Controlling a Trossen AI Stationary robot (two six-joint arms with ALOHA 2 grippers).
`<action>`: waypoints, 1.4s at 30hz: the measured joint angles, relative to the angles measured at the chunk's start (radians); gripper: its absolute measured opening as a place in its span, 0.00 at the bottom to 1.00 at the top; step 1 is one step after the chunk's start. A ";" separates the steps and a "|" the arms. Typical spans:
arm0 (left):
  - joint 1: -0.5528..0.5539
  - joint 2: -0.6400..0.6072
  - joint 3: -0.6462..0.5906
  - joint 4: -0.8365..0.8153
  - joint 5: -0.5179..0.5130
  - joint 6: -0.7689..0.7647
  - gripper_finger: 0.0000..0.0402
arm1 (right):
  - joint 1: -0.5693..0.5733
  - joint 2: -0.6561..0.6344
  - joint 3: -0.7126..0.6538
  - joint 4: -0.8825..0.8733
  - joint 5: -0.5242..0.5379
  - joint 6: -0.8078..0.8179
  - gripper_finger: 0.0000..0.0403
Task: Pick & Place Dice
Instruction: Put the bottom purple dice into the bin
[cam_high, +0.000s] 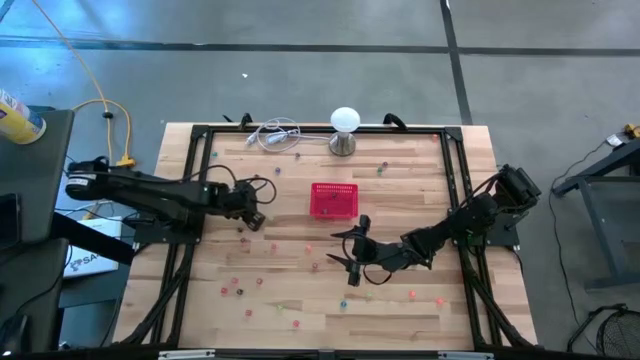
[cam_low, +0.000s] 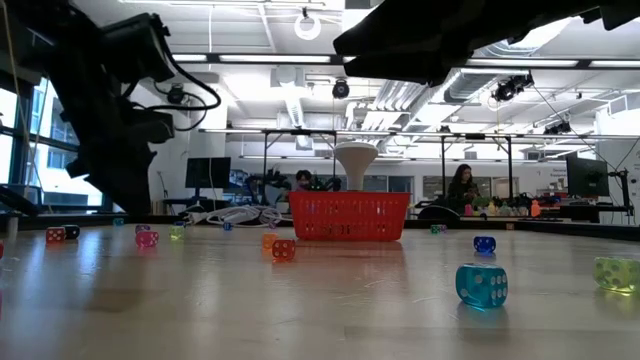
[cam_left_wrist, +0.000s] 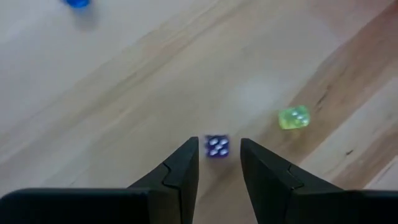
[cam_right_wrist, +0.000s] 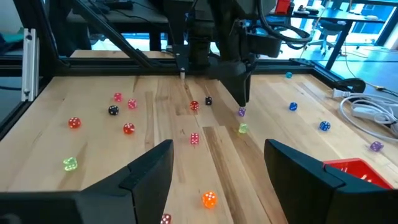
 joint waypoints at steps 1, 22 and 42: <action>-0.005 0.008 0.000 0.016 0.000 0.006 0.28 | 0.000 0.000 0.000 0.000 0.000 0.000 0.60; -0.006 0.093 0.000 0.040 -0.008 0.067 0.28 | -0.001 0.000 0.000 -0.006 0.003 -0.001 0.60; -0.006 0.093 0.000 0.083 -0.029 0.035 0.28 | -0.001 0.000 0.000 -0.013 0.002 0.000 0.60</action>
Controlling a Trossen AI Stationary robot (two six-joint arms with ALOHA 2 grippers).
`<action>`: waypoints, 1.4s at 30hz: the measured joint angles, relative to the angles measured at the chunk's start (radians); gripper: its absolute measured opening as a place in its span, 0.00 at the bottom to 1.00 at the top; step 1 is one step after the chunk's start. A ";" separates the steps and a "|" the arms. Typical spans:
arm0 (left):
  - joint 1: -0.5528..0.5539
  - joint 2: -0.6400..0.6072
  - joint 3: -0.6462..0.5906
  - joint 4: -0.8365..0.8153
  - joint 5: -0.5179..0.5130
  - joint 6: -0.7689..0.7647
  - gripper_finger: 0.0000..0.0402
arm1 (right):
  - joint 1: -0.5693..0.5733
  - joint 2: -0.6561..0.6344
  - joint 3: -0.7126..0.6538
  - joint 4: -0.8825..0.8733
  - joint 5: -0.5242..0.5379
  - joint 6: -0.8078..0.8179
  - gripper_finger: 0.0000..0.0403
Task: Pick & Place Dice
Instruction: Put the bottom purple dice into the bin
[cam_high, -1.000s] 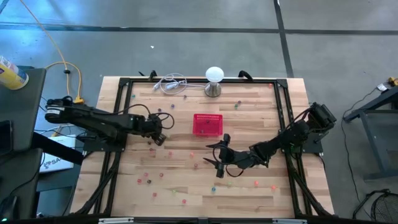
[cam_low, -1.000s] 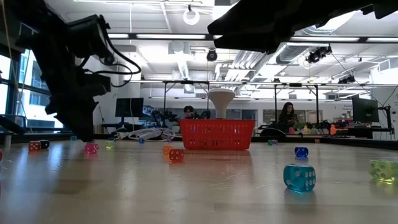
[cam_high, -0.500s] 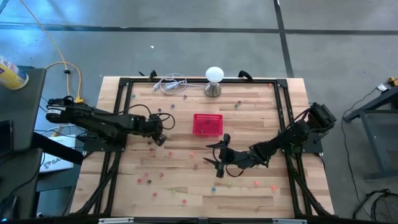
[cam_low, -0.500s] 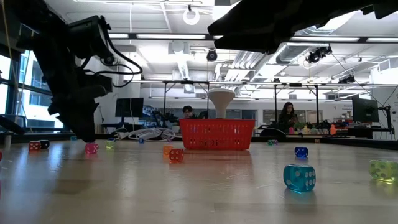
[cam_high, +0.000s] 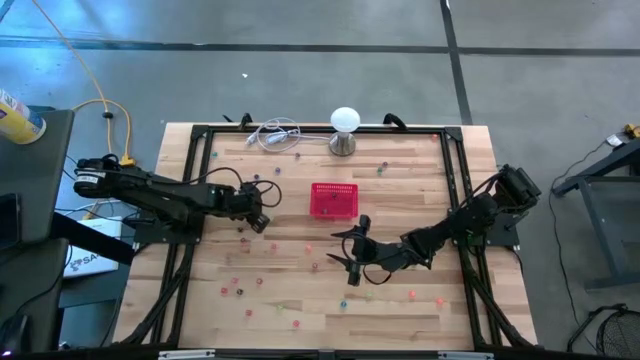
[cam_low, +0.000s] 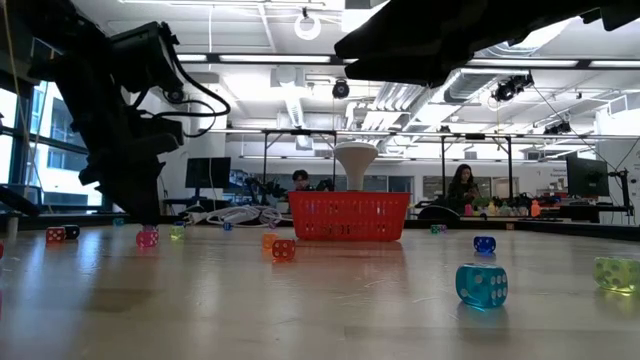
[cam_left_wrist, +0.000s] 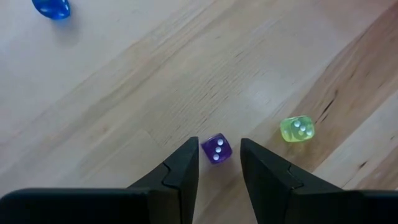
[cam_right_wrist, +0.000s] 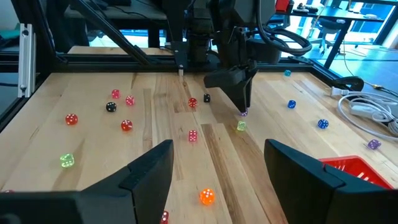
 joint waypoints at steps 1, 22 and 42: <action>0.000 0.000 0.000 -0.001 0.000 0.005 0.28 | 0.000 0.000 0.000 0.000 0.000 0.000 0.60; 0.000 0.000 -0.001 0.007 -0.008 0.080 0.28 | 0.000 0.000 0.000 -0.001 0.000 0.000 0.60; -0.013 0.139 0.002 0.040 -0.034 0.078 0.28 | 0.000 0.000 0.000 -0.002 0.000 0.000 0.60</action>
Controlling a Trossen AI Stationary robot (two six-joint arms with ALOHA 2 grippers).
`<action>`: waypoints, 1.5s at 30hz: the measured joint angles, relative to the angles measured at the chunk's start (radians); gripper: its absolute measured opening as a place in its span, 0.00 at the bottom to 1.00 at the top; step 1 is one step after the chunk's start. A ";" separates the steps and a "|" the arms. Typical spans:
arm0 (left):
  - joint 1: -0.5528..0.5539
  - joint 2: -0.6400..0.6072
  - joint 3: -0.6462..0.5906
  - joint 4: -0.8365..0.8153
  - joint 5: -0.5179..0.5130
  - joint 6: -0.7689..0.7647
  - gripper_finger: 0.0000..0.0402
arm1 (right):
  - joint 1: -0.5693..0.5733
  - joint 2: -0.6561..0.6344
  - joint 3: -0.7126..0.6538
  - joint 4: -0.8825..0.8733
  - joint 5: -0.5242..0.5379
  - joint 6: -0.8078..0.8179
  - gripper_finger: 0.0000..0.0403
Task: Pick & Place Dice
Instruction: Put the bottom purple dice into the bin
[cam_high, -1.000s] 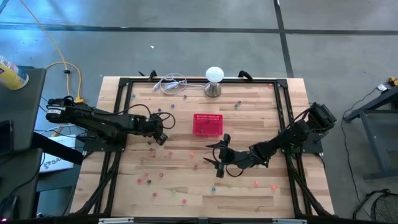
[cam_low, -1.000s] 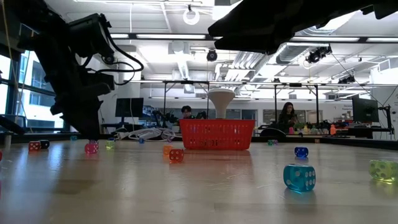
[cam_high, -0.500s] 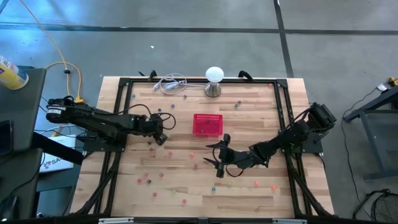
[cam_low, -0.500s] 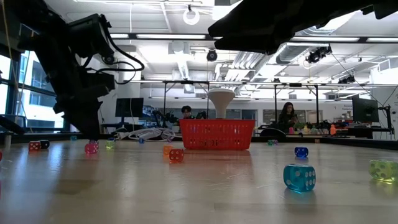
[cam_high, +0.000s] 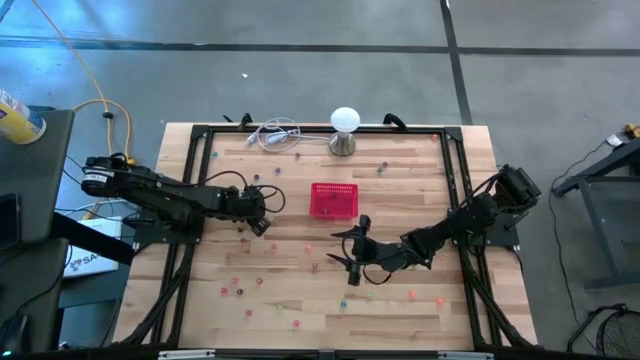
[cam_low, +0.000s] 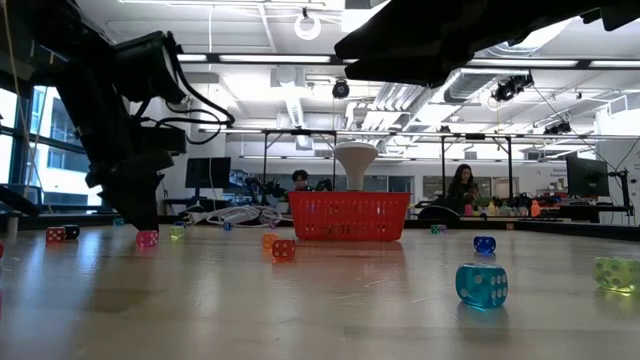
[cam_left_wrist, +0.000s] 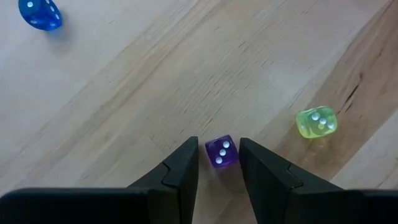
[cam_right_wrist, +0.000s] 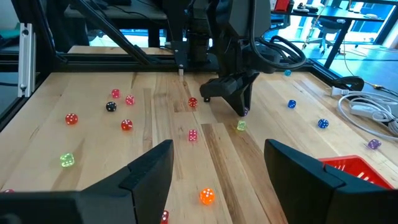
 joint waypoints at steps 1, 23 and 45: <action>0.000 0.000 0.000 0.000 0.000 0.000 0.28 | 0.000 0.000 0.000 0.000 0.000 0.000 0.60; -0.016 -0.009 0.008 -0.003 -0.013 0.014 0.13 | 0.000 0.000 0.000 0.000 0.000 0.000 0.60; 0.082 0.193 0.375 0.418 0.291 0.488 0.12 | -0.026 0.000 0.000 0.003 -0.056 0.029 0.60</action>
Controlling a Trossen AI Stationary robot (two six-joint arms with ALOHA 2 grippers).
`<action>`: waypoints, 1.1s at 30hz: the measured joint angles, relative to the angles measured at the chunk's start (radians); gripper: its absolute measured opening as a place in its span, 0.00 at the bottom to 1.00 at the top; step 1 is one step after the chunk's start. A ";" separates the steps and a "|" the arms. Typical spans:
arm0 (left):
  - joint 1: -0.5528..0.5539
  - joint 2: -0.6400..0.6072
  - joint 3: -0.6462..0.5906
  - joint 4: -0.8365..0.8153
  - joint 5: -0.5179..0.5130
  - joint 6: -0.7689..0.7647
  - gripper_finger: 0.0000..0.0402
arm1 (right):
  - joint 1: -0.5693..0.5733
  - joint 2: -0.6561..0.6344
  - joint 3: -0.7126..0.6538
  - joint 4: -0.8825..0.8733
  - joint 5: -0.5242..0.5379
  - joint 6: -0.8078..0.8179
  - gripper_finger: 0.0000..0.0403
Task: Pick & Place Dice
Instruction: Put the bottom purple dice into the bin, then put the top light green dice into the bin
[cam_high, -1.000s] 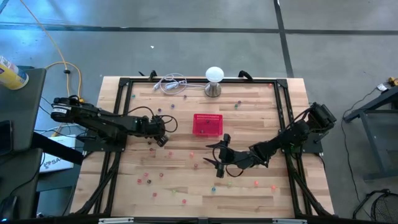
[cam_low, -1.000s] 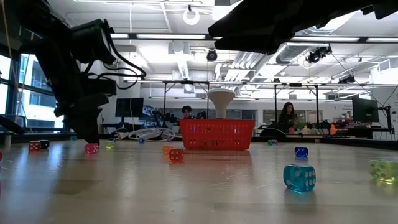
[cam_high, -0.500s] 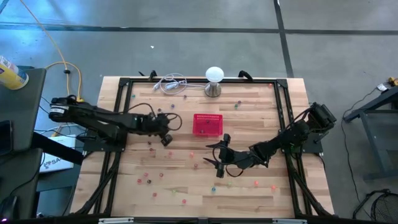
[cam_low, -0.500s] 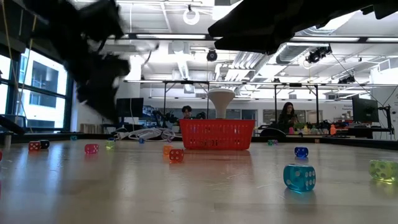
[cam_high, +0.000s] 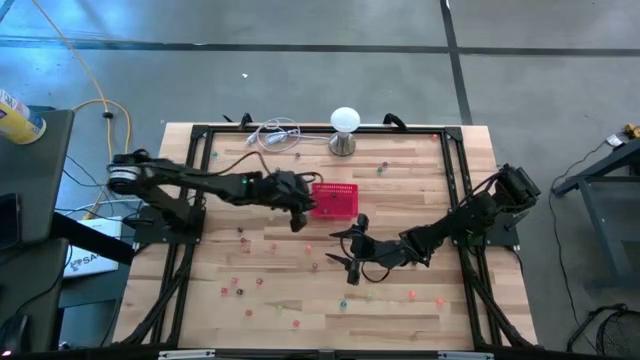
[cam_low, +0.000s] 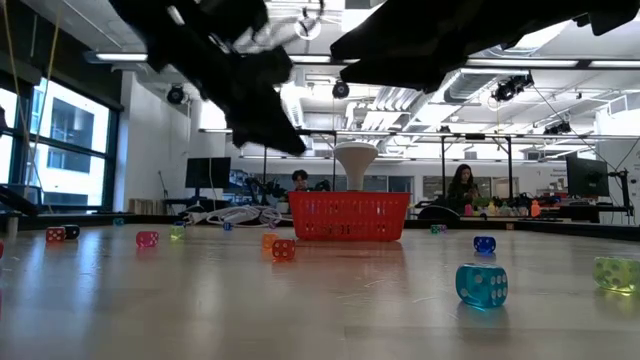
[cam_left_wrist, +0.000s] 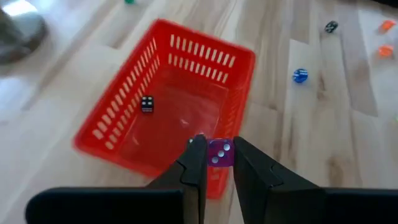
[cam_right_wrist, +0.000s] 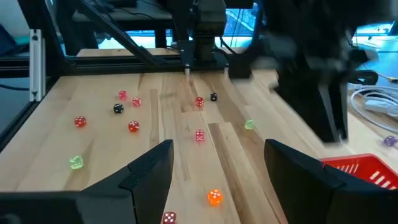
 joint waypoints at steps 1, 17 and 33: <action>0.005 0.031 0.010 0.028 0.012 0.005 0.12 | 0.000 0.000 0.000 -0.001 0.000 0.000 0.60; 0.010 0.126 0.053 0.089 0.042 -0.052 0.40 | 0.002 0.000 0.000 -0.009 -0.025 0.008 0.60; -0.140 -0.291 0.061 -0.758 0.055 -0.209 0.42 | 0.035 0.000 0.000 0.000 -0.027 0.030 0.60</action>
